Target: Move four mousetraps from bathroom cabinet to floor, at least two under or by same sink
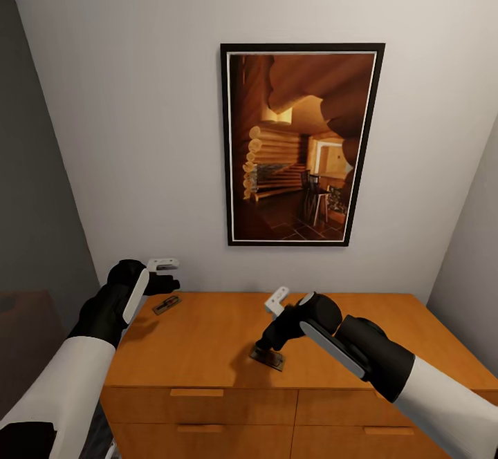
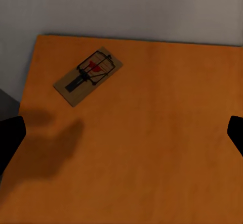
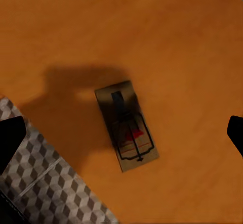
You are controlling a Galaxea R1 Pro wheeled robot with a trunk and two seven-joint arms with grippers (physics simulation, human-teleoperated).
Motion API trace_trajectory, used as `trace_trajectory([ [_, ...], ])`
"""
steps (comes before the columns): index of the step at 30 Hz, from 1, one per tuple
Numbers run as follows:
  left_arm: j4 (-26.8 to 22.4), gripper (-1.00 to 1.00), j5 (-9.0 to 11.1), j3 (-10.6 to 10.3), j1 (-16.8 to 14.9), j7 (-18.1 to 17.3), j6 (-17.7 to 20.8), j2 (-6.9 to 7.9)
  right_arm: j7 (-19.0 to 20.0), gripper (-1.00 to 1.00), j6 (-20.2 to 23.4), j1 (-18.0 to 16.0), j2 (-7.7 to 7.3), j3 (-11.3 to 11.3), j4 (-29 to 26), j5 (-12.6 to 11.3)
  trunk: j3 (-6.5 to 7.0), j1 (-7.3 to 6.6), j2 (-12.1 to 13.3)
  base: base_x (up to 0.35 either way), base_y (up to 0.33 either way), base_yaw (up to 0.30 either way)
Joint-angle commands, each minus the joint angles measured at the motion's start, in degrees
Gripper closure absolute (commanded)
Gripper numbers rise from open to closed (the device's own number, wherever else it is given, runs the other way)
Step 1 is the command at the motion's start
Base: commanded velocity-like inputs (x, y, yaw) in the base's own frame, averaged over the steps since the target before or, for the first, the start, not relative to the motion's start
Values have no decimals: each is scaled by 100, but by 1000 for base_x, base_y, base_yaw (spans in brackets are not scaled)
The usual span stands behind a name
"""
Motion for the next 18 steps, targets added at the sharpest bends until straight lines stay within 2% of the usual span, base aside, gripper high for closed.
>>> trace_trajectory([
  [1,-3,-100,51,-6,-5,34,22,3,47,-100,15,-8,0,10,45,19,-10,3,-10,0,0,0],
  [5,-2,-100,53,-6,-4,34,20,4,54,-100,15,-8,49,18,342,-108,-10,3,-10,0,0,0],
  [10,-1,-100,54,-5,-5,41,20,10,57,-100,15,-9,211,18,829,-237,-10,3,-10,0,0,0],
  [18,15,-100,54,-5,-5,43,22,12,58,-100,15,-10,286,21,1029,-279,-10,3,-10,0,0,0],
])
